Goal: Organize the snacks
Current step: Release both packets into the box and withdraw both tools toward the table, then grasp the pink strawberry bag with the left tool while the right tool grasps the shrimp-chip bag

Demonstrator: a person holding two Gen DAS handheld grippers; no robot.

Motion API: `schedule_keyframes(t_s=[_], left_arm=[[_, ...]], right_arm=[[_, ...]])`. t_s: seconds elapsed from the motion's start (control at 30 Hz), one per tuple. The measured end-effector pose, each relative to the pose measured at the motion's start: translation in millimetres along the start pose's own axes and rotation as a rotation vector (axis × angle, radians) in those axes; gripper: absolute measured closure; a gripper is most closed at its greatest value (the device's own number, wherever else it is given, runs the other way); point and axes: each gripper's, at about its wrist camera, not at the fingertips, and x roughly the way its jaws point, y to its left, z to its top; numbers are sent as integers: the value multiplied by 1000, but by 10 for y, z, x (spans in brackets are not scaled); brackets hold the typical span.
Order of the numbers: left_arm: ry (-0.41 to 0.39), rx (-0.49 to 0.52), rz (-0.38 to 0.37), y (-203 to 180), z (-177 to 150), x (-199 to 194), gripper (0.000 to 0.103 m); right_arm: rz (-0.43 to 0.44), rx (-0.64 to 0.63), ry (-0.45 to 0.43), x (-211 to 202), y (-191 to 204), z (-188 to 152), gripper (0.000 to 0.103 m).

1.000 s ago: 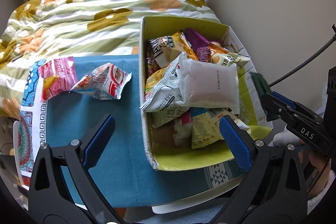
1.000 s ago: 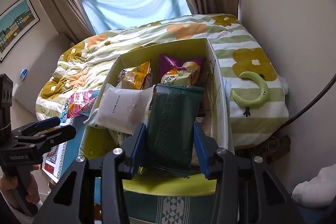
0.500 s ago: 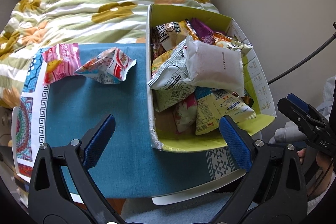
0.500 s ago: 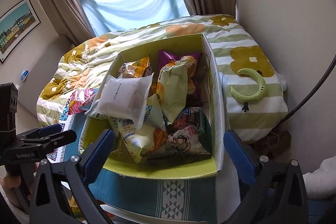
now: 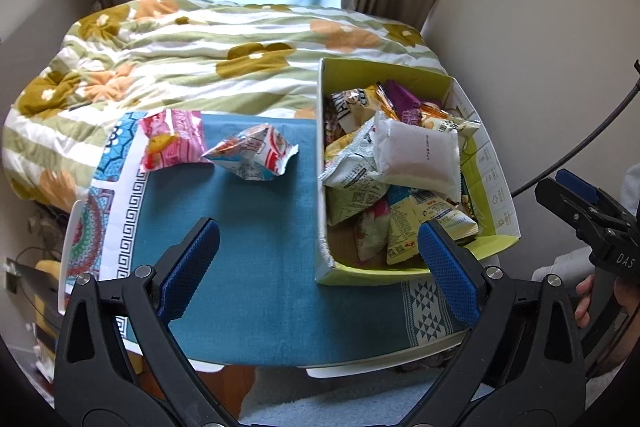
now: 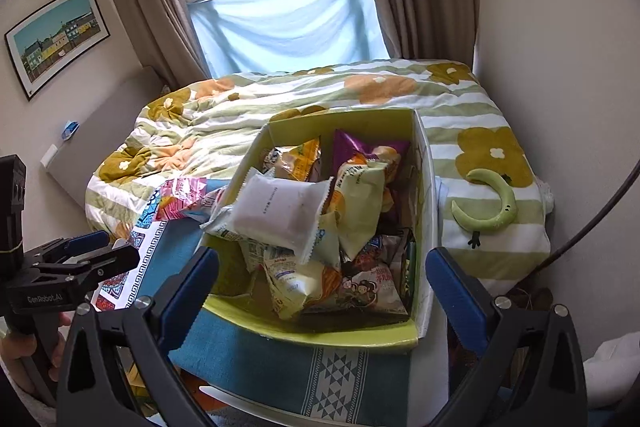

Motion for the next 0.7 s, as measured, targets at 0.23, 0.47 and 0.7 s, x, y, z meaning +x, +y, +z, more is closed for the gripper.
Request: schedule_keyframes(t_s=[0.23, 0.47, 0.7], left_arm=[[-38, -85, 76, 467, 19, -203, 4], [-38, -141, 107, 1044, 166, -161, 4], [25, -142, 93, 1667, 501, 194, 4]], right_arm=[[89, -75, -25, 66, 356, 222, 0], [151, -154, -9, 343, 893, 460, 0], [134, -196, 46, 891, 1486, 620, 0]])
